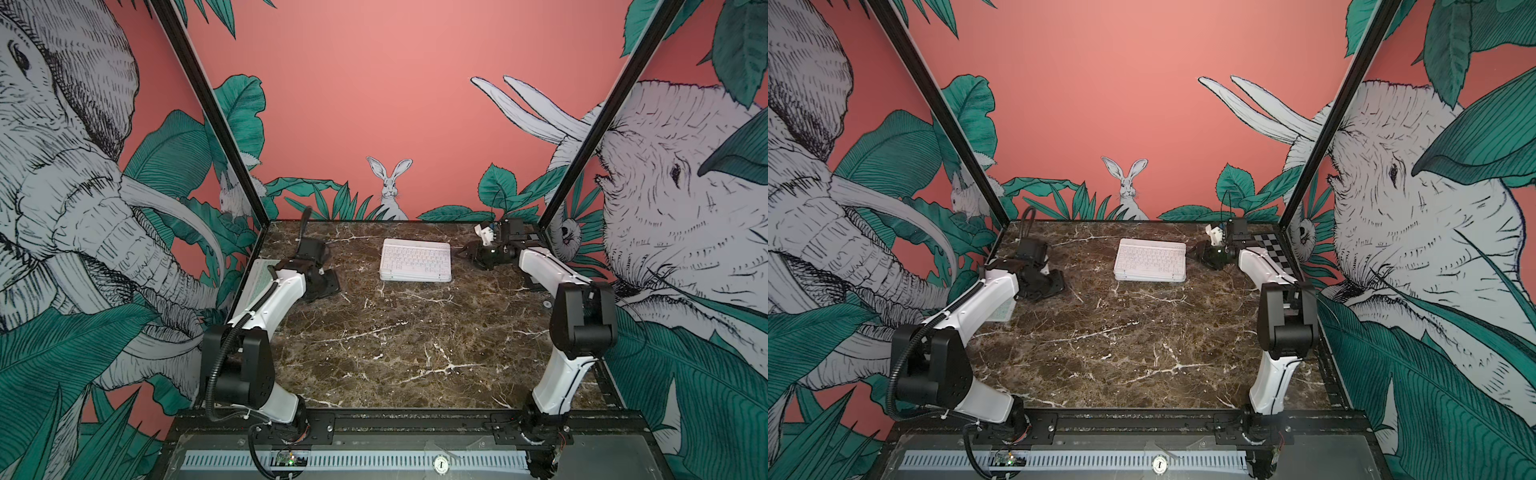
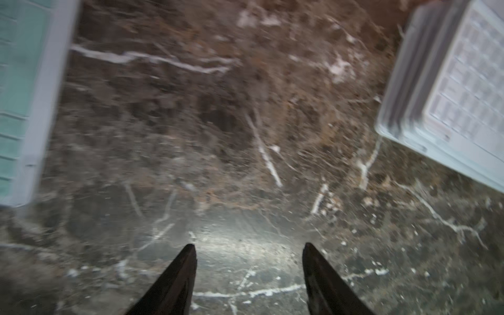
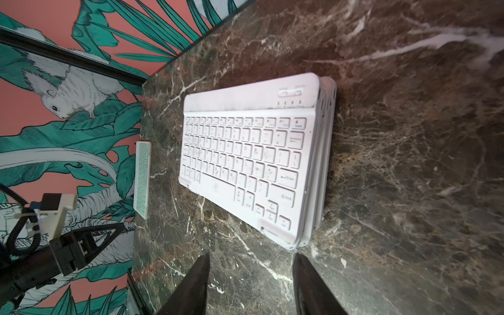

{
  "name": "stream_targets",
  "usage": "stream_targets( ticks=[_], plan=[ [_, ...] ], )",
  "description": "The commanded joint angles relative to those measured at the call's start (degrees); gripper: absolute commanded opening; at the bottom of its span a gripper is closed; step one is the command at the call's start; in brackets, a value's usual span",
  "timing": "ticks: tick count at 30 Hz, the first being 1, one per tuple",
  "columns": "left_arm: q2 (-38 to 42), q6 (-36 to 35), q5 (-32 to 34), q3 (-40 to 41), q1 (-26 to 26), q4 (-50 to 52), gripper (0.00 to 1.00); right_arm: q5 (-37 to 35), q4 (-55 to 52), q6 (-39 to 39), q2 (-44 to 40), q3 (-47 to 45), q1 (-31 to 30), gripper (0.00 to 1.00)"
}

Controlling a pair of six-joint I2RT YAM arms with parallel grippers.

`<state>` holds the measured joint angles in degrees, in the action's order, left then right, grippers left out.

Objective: Stack the numeric keypads
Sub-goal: Place the numeric keypad at the numeric keypad, then move the numeric keypad to the center of the board.

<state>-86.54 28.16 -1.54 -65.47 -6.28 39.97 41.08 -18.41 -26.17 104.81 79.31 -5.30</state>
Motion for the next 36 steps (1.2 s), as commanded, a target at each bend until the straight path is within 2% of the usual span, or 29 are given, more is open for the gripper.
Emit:
stream_targets(
  ticks=[1,6,9,12,16,22,28,36],
  plan=[
    [1.8,-1.9,1.7,0.9,6.6,2.2,0.65,-2.1,6.6,-3.1,-3.2,-3.3,-2.5,0.49],
    [-3.1,-3.5,-0.1,-0.1,16.6,0.4,0.65,-1.4,8.8,-4.9,-5.4,-6.9,-6.9,0.49],
    [-6.7,-4.7,-1.5,-1.4,20.0,-2.1,0.65,-0.4,9.8,-5.6,-5.0,-7.0,-9.4,0.49],
    [-10.1,-7.0,0.6,-4.1,21.5,-2.8,0.64,1.2,13.4,-8.5,-4.3,-7.5,-10.8,0.49],
    [-13.5,-8.9,1.2,-7.2,22.8,-3.7,0.64,3.0,19.3,-12.7,-4.1,-9.1,-12.1,0.49],
    [-18.8,-10.3,0.4,-9.9,24.3,-4.6,0.64,3.0,18.7,-12.8,-5.1,-9.9,-12.9,0.49],
    [-21.7,-10.5,0.1,-8.9,24.2,-5.5,0.63,3.2,18.3,-12.7,-5.2,-10.1,-13.3,0.49],
    [-22.3,-12.3,1.1,-7.9,20.5,-2.7,0.62,3.3,19.2,-13.5,-4.9,-9.9,-13.6,0.49]
  ],
)
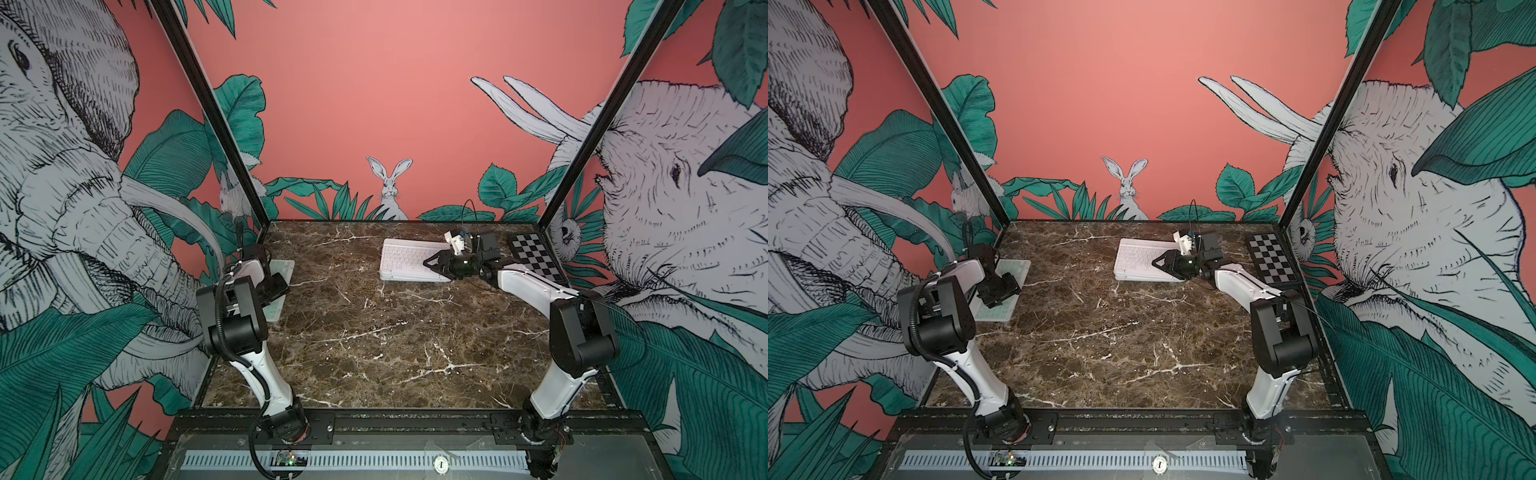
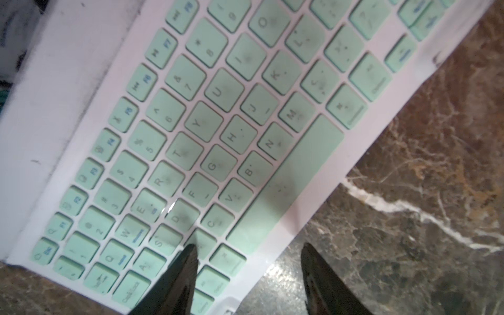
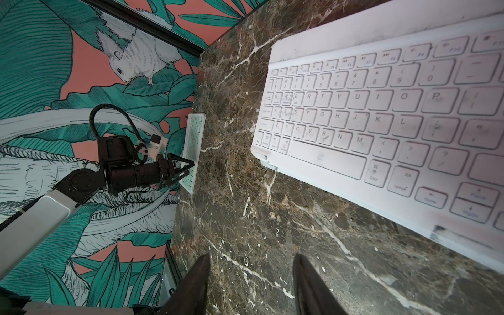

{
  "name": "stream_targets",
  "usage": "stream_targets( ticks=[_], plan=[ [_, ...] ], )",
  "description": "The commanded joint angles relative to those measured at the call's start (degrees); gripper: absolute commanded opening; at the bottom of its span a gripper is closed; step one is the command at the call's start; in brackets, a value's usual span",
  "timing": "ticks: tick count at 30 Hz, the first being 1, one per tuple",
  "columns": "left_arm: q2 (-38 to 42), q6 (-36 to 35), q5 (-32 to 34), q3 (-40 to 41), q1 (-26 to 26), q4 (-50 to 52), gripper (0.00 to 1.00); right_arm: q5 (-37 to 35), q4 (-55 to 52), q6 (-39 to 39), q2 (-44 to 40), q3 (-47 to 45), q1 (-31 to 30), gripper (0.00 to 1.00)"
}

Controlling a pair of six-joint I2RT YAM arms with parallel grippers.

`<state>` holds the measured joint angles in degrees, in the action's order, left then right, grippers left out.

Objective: Stack the numeric keypads
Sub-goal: Move the numeric keypad to the center of the board.

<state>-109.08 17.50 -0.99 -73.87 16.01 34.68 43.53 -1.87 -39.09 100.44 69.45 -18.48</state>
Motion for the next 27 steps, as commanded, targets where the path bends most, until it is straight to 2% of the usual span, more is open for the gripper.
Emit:
stream_targets(
  ticks=[1,12,15,21,27],
  plan=[
    [0.0,-1.7,0.9,0.6,-2.6,3.1,0.62,0.8,2.8,-0.8,-0.6,-0.1,-0.5,0.49],
    [3.1,0.0,-1.7,6.2,-7.7,2.5,0.62,1.0,4.8,-1.0,-3.2,-3.2,-0.5,0.49],
    [5.1,-0.9,0.9,5.6,-7.4,3.7,0.62,1.0,5.3,-1.3,-3.9,-4.2,-0.5,0.49],
    [6.6,-1.4,-0.6,1.5,-2.2,5.1,0.62,0.6,5.3,-1.2,-4.1,-5.1,-0.5,0.49],
    [2.7,-3.7,-0.5,-4.2,3.4,6.9,0.62,0.1,4.9,-1.5,-2.9,-4.0,-0.5,0.49]
  ],
)
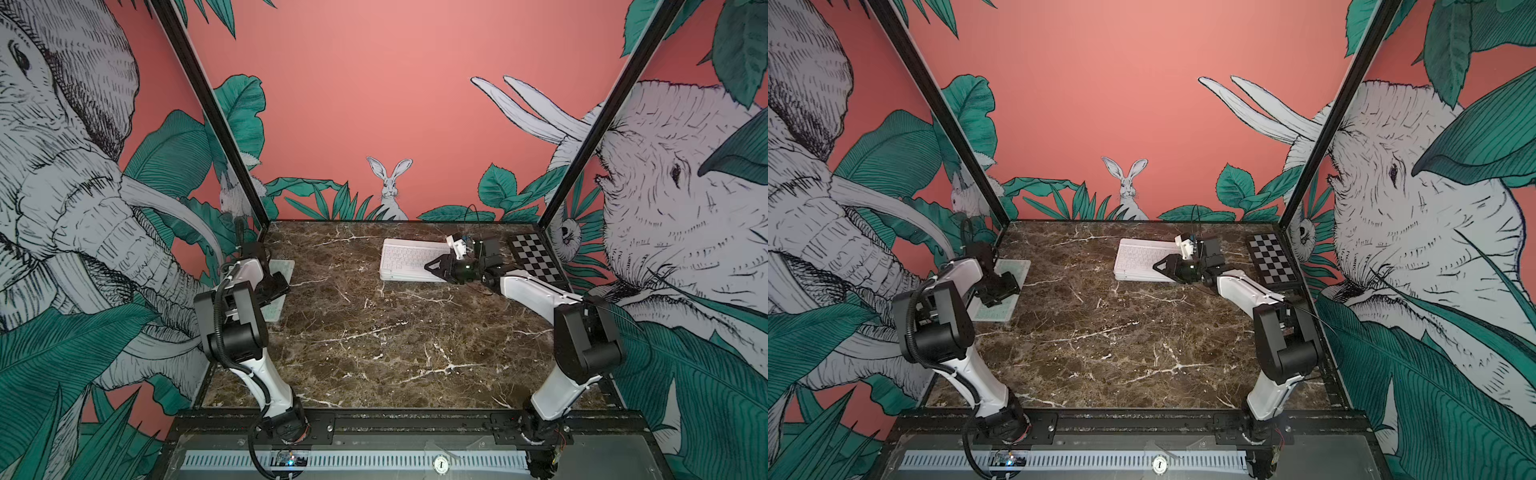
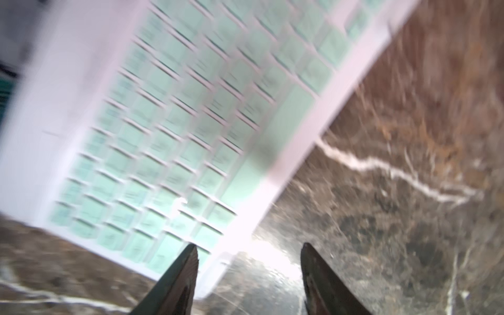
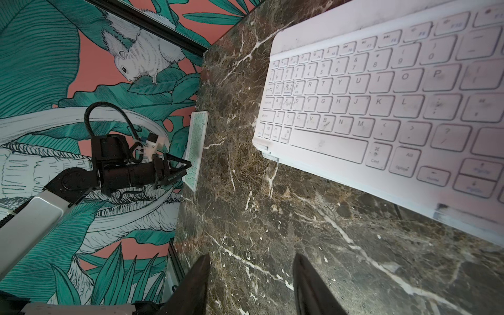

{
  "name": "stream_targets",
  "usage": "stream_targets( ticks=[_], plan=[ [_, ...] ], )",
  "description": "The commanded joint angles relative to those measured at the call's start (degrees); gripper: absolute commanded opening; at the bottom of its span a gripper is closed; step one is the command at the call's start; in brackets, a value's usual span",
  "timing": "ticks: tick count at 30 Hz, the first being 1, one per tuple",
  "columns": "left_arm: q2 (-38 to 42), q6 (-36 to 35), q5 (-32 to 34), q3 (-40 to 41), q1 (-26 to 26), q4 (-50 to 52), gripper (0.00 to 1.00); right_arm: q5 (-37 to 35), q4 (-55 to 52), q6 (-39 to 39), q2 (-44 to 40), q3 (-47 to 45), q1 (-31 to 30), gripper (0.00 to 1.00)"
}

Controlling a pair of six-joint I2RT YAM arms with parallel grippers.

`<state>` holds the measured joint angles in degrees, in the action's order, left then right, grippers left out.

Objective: Stack the numeric keypads
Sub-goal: Move the numeric keypad to the center of the board.

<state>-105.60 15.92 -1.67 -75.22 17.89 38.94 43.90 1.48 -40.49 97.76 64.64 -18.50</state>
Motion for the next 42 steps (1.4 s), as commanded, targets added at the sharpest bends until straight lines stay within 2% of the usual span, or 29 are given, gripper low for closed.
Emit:
stream_targets(
  ticks=[1,7,14,23,30,36,42],
  plan=[
    [-1.8,-2.5,0.6,-3.7,1.8,2.8,0.62,-0.4,1.6,-0.1,0.0,1.0,-0.5,0.49],
    [-7.2,-2.0,-0.1,-6.2,2.1,3.6,0.62,-0.4,1.1,0.1,1.7,2.7,-0.5,0.49],
    [-6.5,-1.5,0.5,-2.7,1.3,1.8,0.62,-0.1,1.1,0.3,1.9,2.7,-0.5,0.49],
    [-5.9,-2.0,2.9,0.6,-5.2,3.4,0.62,0.0,3.0,-0.6,0.8,1.0,-0.5,0.49],
    [-1.9,-0.4,-1.0,8.3,-8.1,1.0,0.62,-0.6,2.1,0.3,-0.8,0.0,-0.5,0.49],
    [-0.2,1.3,-4.5,13.7,-15.0,-0.4,0.62,-0.5,4.5,-1.3,-1.3,-1.4,-0.5,0.49],
    [1.0,4.3,-4.3,14.2,-24.0,1.8,0.61,-0.4,4.4,-1.1,-2.7,-2.2,-0.4,0.49]
  ],
)
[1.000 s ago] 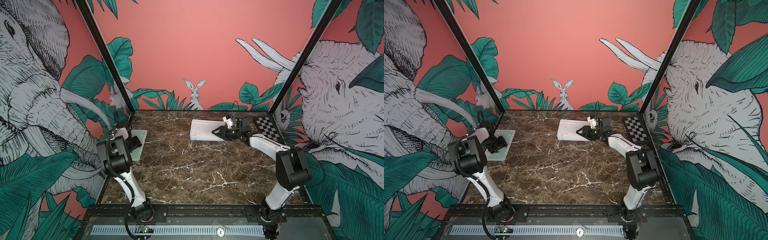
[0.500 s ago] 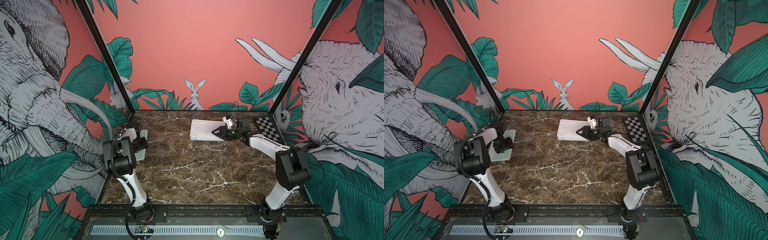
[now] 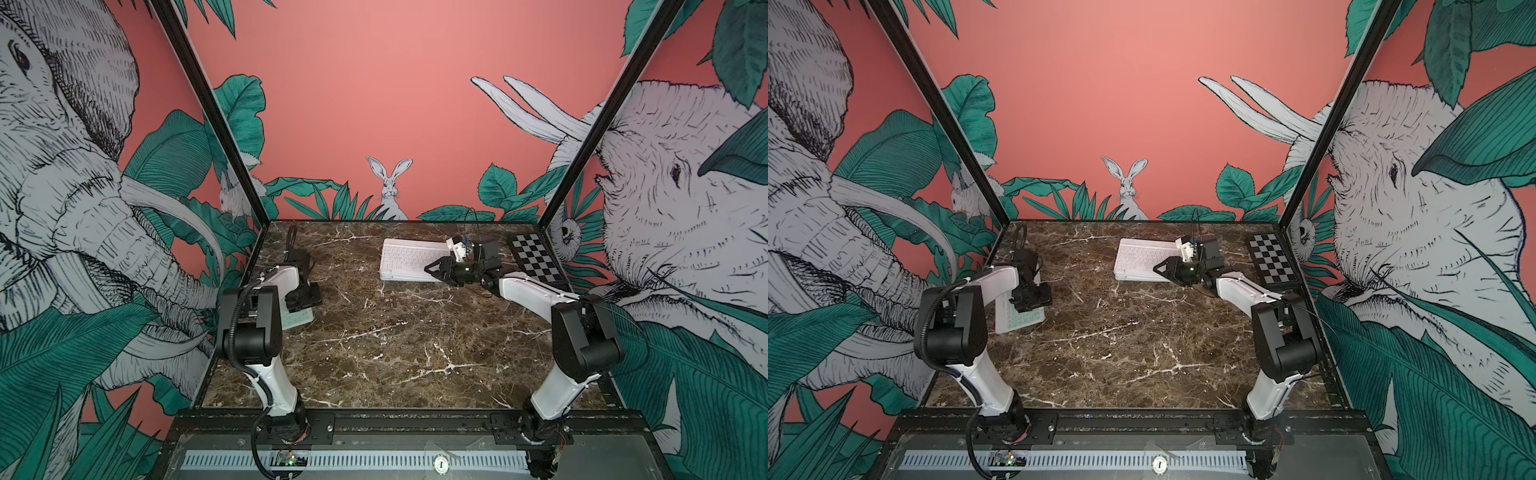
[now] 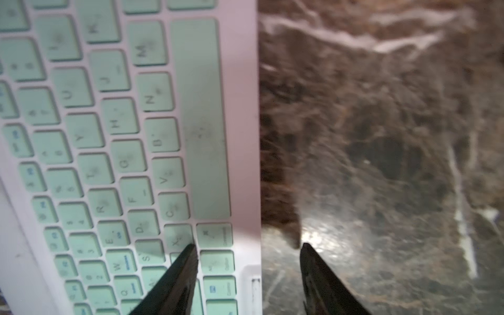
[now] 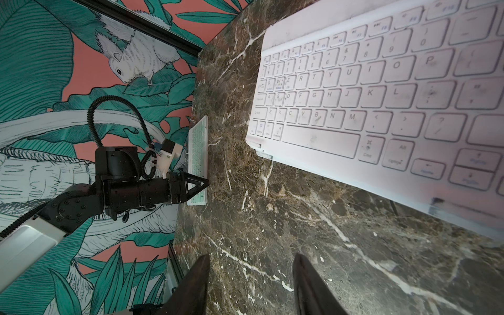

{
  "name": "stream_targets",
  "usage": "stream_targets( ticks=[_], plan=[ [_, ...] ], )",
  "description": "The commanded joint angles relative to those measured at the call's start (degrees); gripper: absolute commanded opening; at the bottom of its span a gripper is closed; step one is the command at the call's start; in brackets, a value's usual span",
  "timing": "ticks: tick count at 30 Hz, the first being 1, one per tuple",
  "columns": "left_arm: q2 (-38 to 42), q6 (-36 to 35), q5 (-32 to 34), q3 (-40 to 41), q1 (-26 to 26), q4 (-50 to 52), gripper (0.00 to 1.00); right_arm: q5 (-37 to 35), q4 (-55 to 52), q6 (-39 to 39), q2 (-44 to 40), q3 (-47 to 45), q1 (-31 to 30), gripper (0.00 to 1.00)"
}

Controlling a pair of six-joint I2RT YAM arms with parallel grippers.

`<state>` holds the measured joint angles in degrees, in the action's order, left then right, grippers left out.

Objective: Stack the numeric keypads
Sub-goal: Move the numeric keypad to the center of the board.

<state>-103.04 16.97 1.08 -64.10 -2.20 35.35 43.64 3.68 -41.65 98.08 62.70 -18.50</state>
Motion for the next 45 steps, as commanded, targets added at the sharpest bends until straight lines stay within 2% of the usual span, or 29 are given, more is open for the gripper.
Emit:
stream_targets(
  ticks=[1,4,7,14,23,31,45],
  plan=[
    [-0.3,3.8,-6.5,3.4,-5.3,5.8,0.61,-0.2,1.8,0.3,-3.4,-0.4,-0.5,0.49],
    [3.2,4.6,-6.9,3.9,-7.8,7.4,0.62,-0.5,0.4,1.2,-5.1,-1.0,-0.5,0.49],
    [4.5,4.9,-10.1,3.6,-7.8,8.9,0.62,-0.8,0.5,1.4,-5.9,-1.8,-0.4,0.49],
    [5.7,5.3,-11.8,3.0,-8.2,9.5,0.62,-0.1,1.4,0.7,-5.9,-1.7,-0.5,0.49],
    [8.1,3.1,-4.0,1.1,-8.2,13.9,0.62,0.0,1.5,0.8,-6.0,-2.6,-0.5,0.49],
    [6.0,2.0,-1.7,-0.2,-8.2,13.5,0.61,0.3,1.6,0.8,-7.7,-2.8,-0.5,0.49],
    [3.9,0.5,-0.2,3.8,-10.0,9.9,0.58,0.5,2.3,0.6,-8.1,-3.8,-0.4,0.49]
  ],
)
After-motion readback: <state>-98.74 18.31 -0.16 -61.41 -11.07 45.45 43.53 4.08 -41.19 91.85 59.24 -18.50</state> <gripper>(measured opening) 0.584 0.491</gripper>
